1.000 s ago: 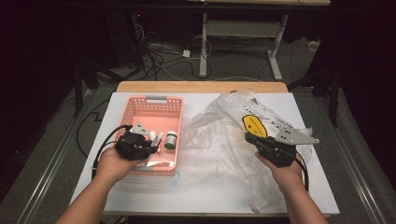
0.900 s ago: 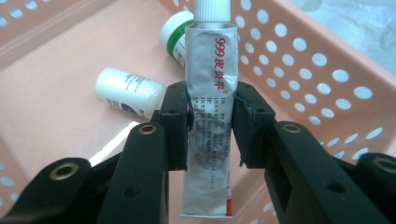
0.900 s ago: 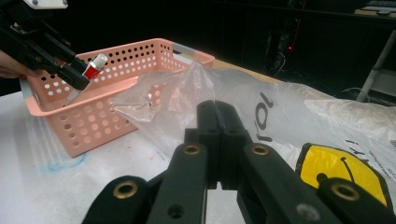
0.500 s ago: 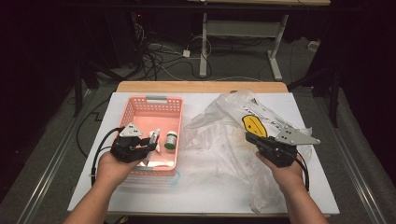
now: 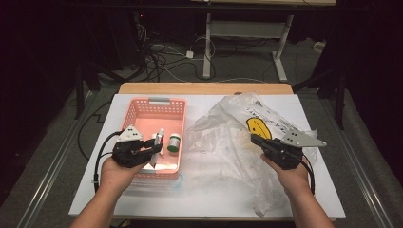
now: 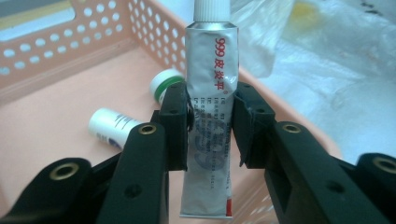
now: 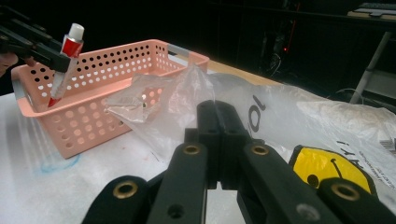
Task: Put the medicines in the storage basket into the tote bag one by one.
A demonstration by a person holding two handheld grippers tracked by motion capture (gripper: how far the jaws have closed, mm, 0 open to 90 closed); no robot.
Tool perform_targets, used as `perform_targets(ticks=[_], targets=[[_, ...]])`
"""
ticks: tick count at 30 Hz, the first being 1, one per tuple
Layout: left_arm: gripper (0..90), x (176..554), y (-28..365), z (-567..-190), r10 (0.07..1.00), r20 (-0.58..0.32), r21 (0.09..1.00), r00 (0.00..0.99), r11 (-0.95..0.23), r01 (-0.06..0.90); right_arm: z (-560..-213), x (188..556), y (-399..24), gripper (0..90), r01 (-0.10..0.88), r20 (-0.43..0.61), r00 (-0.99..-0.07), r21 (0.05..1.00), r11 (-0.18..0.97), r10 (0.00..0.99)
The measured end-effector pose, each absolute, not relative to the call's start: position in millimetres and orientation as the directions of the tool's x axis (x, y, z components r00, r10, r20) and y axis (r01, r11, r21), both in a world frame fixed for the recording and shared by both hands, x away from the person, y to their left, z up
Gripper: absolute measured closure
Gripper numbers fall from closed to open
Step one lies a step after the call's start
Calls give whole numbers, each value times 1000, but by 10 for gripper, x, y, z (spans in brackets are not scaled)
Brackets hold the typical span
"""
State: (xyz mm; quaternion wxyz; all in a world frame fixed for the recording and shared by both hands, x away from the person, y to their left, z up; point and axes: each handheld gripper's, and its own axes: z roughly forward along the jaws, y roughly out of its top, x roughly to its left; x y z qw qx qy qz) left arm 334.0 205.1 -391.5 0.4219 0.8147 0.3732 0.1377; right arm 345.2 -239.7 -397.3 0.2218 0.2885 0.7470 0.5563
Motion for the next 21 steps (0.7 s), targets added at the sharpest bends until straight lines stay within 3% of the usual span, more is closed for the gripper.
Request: perform_targets(ticks=[21], targets=[[669, 3192, 1515, -3603, 623, -70, 842, 779, -382, 381, -3932, 3441, -2408, 900, 179, -7, -732, 963, 202, 681]])
